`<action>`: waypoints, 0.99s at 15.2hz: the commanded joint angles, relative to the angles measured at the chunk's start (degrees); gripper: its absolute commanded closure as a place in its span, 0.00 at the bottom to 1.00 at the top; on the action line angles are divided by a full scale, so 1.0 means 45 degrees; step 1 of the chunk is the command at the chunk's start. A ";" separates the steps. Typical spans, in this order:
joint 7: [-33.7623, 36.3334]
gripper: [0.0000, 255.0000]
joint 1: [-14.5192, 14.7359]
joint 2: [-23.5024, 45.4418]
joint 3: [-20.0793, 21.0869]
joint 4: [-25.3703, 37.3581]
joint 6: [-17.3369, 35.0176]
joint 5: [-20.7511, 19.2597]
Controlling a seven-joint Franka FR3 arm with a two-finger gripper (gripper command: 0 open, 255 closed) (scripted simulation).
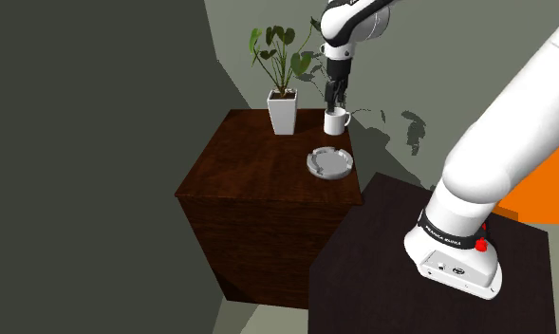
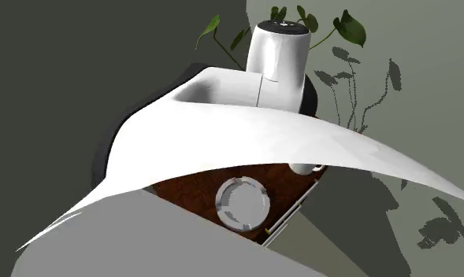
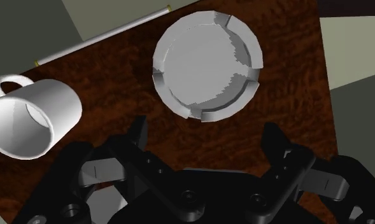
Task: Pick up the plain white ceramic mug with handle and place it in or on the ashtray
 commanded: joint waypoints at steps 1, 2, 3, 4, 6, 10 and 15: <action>-0.0512 0.00 -0.0096 0.0870 -0.0313 0.0418 0.0498 0.0154; -0.0767 0.00 -0.0146 0.1314 -0.0450 0.0636 0.0734 0.0271; -0.1028 0.00 -0.0199 0.1764 -0.0580 0.0869 0.0956 0.0406; -0.1295 0.00 -0.0259 0.2221 -0.0697 0.1119 0.1165 0.0559; -0.1840 0.00 -0.0404 0.3150 -0.0893 0.1667 0.1538 0.0916; -0.2932 0.00 -0.0827 0.5051 -0.1108 0.2960 0.2092 0.1763; -0.4126 0.00 -0.1643 0.7446 -0.1033 0.4956 0.2416 0.2818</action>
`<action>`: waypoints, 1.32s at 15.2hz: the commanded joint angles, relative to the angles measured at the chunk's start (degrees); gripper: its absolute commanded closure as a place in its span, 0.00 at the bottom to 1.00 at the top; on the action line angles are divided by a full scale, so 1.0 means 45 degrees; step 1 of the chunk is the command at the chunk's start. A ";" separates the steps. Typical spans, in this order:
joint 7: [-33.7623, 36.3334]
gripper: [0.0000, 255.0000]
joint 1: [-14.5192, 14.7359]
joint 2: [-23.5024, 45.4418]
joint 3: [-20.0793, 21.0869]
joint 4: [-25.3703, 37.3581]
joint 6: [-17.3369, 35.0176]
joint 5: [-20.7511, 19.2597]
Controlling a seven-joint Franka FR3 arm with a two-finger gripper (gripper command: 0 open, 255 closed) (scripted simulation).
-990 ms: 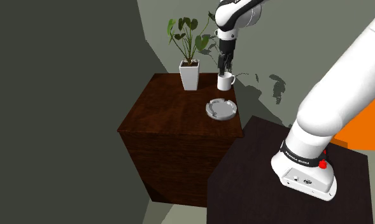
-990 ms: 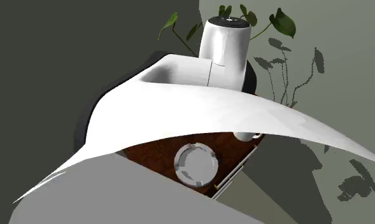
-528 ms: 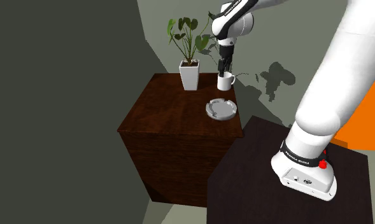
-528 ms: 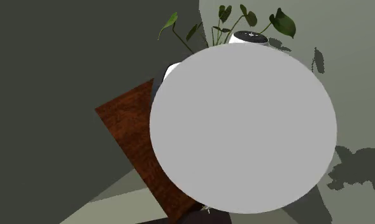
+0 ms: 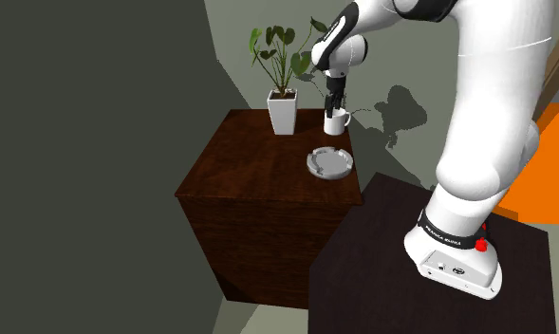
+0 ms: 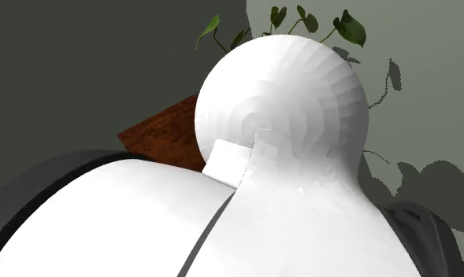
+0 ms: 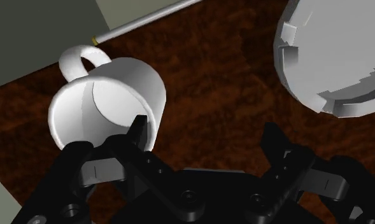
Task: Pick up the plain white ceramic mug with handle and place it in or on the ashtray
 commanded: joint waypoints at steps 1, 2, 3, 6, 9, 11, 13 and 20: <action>-0.0449 0.00 -0.0375 0.1010 0.0074 0.0971 0.0023 0.0413; -0.0633 0.00 -0.0573 0.1490 0.0128 0.1443 0.0026 0.0586; -0.0804 0.00 -0.0771 0.1971 0.0184 0.1934 0.0013 0.0750; -0.0889 0.00 -0.0857 0.2262 0.0265 0.1968 0.0263 0.0867; -0.0982 0.00 -0.0923 0.2589 0.0361 0.1910 0.0634 0.1016; -0.1063 0.00 -0.0984 0.2882 0.0449 0.1880 0.0945 0.1146; -0.1062 0.00 -0.0984 0.2881 0.0449 0.1879 0.0945 0.1145; -0.1062 1.00 -0.0984 0.2881 0.0449 0.1880 0.0943 0.1145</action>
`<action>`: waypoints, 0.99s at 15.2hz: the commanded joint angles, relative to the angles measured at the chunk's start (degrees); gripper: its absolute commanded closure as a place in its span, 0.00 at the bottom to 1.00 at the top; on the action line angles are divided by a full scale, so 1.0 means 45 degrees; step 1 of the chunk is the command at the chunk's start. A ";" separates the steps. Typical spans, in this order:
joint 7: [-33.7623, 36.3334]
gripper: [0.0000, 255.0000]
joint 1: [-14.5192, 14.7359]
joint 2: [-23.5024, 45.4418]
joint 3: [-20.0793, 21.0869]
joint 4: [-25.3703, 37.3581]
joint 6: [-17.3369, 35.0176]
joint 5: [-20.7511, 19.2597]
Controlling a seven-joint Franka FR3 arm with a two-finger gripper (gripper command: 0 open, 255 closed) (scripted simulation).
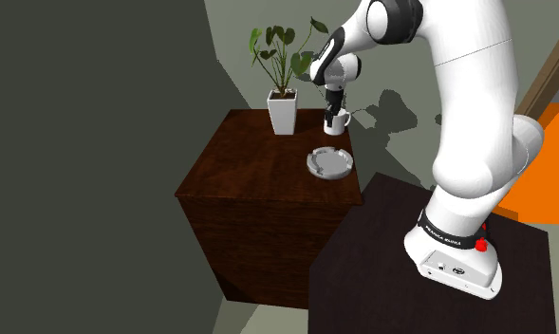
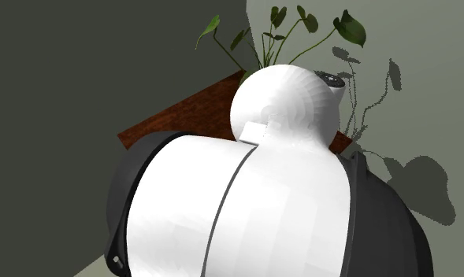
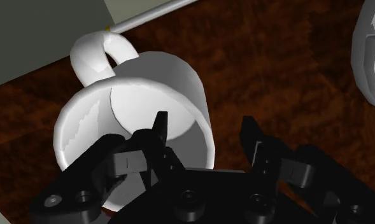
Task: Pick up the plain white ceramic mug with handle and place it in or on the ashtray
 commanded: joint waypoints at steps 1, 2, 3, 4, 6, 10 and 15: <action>0.0000 1.00 0.0000 0.0000 0.0000 0.0000 0.0000 0.0000; 0.0000 1.00 0.0000 0.0000 0.0000 0.0000 0.0000 0.0000; 0.0000 1.00 0.0000 0.0000 0.0000 0.0000 0.0000 0.0000; 0.0000 1.00 0.0000 0.0000 0.0000 0.0000 0.0000 0.0000; 0.0001 1.00 0.0000 0.0001 0.0000 0.0001 0.0000 0.0000; 0.0031 1.00 0.0024 -0.0113 -0.0035 0.0009 -0.0118 -0.0049; 0.0189 1.00 0.0138 -0.0656 -0.0196 0.0109 -0.0738 -0.0297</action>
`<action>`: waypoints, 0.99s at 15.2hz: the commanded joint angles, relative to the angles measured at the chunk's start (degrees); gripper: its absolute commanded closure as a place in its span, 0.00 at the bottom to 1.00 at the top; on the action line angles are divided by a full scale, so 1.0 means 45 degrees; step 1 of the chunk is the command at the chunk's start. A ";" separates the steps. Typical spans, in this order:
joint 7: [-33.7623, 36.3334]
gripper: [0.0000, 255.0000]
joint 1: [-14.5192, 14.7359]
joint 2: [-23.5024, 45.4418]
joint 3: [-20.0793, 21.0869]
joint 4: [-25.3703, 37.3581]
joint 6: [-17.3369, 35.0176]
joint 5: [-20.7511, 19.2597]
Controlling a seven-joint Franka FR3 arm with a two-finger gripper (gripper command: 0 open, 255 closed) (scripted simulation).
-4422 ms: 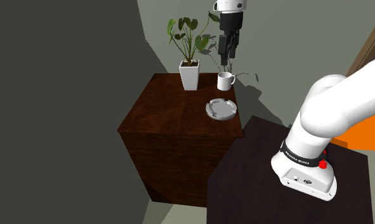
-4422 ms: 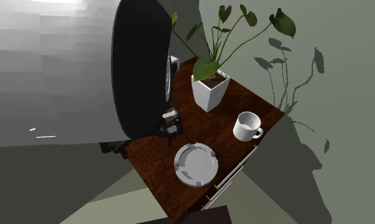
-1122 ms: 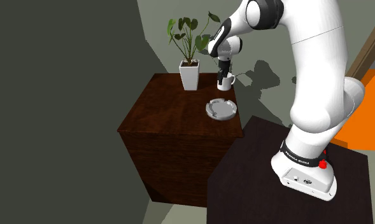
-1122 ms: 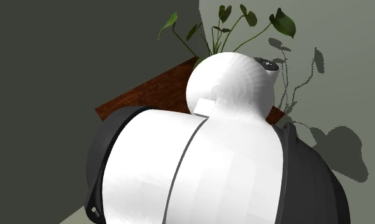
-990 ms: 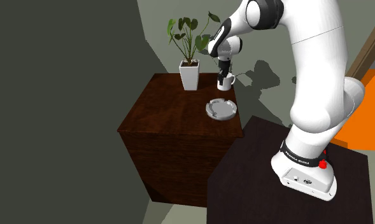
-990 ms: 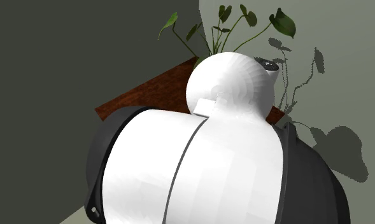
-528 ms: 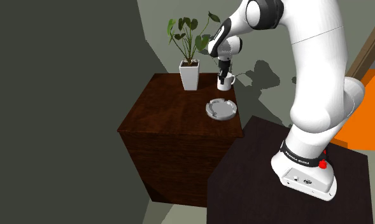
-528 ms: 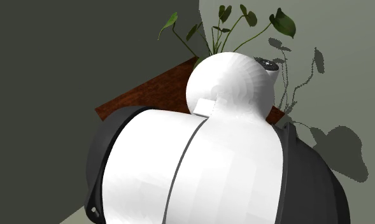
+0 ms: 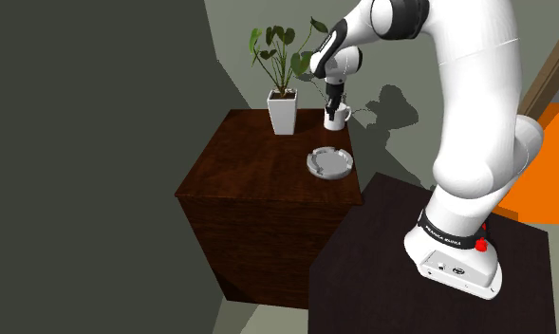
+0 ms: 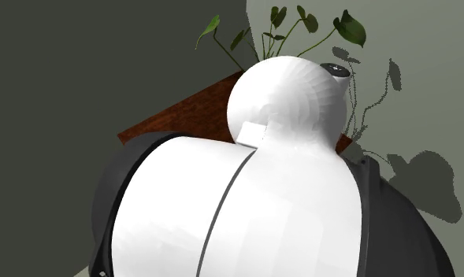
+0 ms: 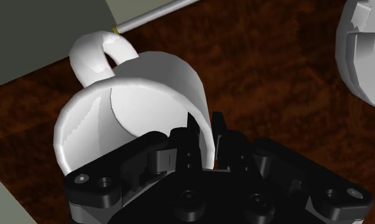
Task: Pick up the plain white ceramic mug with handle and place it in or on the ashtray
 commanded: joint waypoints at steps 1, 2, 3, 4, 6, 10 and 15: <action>0.0053 1.00 0.0043 -0.0232 -0.0063 0.0002 -0.0219 -0.0096; 0.0084 1.00 0.0063 -0.0334 -0.0092 0.0033 -0.0348 -0.0144; 0.0114 1.00 0.0083 -0.0434 -0.0120 0.0067 -0.0477 -0.0192; 0.0144 1.00 0.0101 -0.0533 -0.0147 0.0104 -0.0607 -0.0239; 0.0204 1.00 0.0136 -0.0724 -0.0198 0.0187 -0.0870 -0.0331; 0.0318 1.00 0.0197 -0.1084 -0.0291 0.0388 -0.1409 -0.0509; 0.0602 1.00 0.0461 -0.1816 -0.0381 -0.0062 -0.1641 -0.0801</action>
